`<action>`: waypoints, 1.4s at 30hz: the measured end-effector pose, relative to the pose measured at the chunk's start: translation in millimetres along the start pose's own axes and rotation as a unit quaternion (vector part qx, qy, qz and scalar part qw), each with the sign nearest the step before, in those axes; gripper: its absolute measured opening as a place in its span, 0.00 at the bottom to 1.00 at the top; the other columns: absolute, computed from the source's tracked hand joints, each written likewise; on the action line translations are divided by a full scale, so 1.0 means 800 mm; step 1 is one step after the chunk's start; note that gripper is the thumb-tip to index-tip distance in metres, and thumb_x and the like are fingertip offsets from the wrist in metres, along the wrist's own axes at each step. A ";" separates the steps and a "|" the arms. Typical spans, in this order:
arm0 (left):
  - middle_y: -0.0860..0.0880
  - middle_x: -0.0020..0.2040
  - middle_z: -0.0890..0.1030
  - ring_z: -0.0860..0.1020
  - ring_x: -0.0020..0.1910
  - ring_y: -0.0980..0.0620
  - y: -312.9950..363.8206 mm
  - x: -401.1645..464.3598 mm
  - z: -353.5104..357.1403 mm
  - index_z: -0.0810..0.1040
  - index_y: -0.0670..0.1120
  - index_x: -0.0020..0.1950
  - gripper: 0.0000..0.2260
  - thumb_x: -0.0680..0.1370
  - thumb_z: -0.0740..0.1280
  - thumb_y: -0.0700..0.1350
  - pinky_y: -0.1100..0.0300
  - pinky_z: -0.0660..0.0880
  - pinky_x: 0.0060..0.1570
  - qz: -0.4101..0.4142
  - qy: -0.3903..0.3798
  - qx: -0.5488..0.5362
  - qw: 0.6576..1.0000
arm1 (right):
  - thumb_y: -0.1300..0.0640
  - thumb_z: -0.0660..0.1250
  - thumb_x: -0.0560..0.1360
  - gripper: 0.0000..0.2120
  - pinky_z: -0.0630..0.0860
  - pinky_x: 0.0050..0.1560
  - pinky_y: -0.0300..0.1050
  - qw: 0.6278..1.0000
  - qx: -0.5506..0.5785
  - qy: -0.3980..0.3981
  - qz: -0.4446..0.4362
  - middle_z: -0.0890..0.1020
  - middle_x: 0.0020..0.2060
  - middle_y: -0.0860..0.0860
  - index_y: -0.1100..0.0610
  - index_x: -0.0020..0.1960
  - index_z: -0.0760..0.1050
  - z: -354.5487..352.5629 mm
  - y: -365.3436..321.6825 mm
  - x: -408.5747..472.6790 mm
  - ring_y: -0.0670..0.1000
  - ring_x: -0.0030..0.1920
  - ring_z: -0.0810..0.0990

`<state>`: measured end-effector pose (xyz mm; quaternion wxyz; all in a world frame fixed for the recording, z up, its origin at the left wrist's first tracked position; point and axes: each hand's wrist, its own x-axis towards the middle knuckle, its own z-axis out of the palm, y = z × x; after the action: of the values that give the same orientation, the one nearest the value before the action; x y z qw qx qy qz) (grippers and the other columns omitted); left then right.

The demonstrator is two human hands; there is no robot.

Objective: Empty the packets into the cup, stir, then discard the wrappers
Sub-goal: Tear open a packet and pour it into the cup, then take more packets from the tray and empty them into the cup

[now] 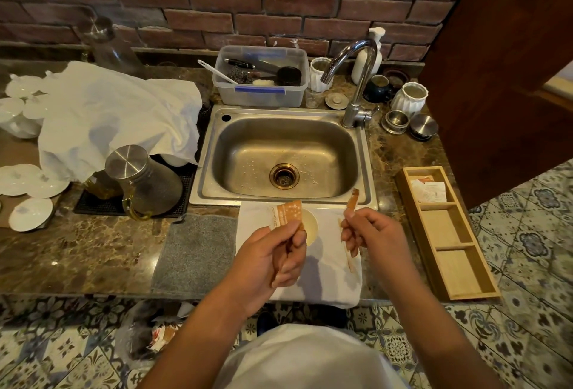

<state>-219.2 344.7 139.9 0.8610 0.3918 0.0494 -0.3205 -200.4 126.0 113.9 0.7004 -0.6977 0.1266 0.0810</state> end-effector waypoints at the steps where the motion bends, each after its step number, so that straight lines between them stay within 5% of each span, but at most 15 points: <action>1: 0.48 0.26 0.67 0.62 0.20 0.56 0.000 0.000 0.000 0.75 0.43 0.41 0.14 0.83 0.65 0.49 0.66 0.60 0.20 -0.002 -0.012 -0.010 1.000 | 0.55 0.69 0.81 0.12 0.76 0.30 0.40 0.999 -0.003 0.018 0.027 0.84 0.33 0.56 0.58 0.41 0.84 -0.011 0.010 0.008 0.49 0.30 0.78; 8: 0.52 0.23 0.67 0.63 0.19 0.59 -0.008 0.002 0.001 0.78 0.43 0.42 0.13 0.80 0.71 0.51 0.67 0.58 0.20 -0.003 -0.047 -0.006 0.999 | 0.53 0.68 0.81 0.12 0.73 0.33 0.44 0.978 0.002 0.115 0.174 0.82 0.33 0.54 0.59 0.45 0.84 -0.080 0.079 0.038 0.49 0.30 0.77; 17: 0.52 0.22 0.67 0.61 0.19 0.59 -0.022 0.029 0.014 0.78 0.41 0.43 0.13 0.83 0.66 0.49 0.67 0.58 0.20 -0.020 -0.021 0.016 0.999 | 0.56 0.64 0.83 0.13 0.73 0.31 0.44 0.960 0.012 0.149 0.236 0.83 0.34 0.55 0.63 0.50 0.82 -0.126 0.122 0.049 0.50 0.30 0.78; 27: 0.52 0.24 0.66 0.62 0.20 0.58 -0.043 0.078 0.039 0.77 0.44 0.43 0.14 0.83 0.64 0.51 0.67 0.61 0.20 -0.062 -0.038 0.038 0.997 | 0.57 0.63 0.84 0.13 0.70 0.20 0.37 0.912 0.097 0.230 0.325 0.80 0.30 0.52 0.60 0.44 0.80 -0.144 0.163 0.052 0.47 0.24 0.74; 33: 0.52 0.24 0.67 0.63 0.21 0.58 -0.050 0.096 0.052 0.78 0.43 0.43 0.14 0.83 0.64 0.50 0.67 0.59 0.21 -0.075 -0.042 0.032 0.996 | 0.57 0.61 0.84 0.14 0.68 0.19 0.35 0.903 0.079 0.238 0.349 0.78 0.24 0.49 0.60 0.42 0.78 -0.154 0.177 0.058 0.44 0.18 0.72; 42: 0.51 0.24 0.67 0.63 0.21 0.58 -0.047 0.107 0.060 0.77 0.43 0.41 0.14 0.84 0.63 0.48 0.66 0.58 0.22 -0.079 -0.017 0.031 0.996 | 0.50 0.65 0.81 0.16 0.74 0.24 0.40 0.902 -0.038 0.219 0.370 0.84 0.27 0.54 0.63 0.45 0.80 -0.166 0.181 0.063 0.51 0.26 0.79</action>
<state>-182.2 248.3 120.1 0.8214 0.4075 0.0551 -0.3953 -203.0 -7.5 -38.5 0.5473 -0.6268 0.5230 0.1844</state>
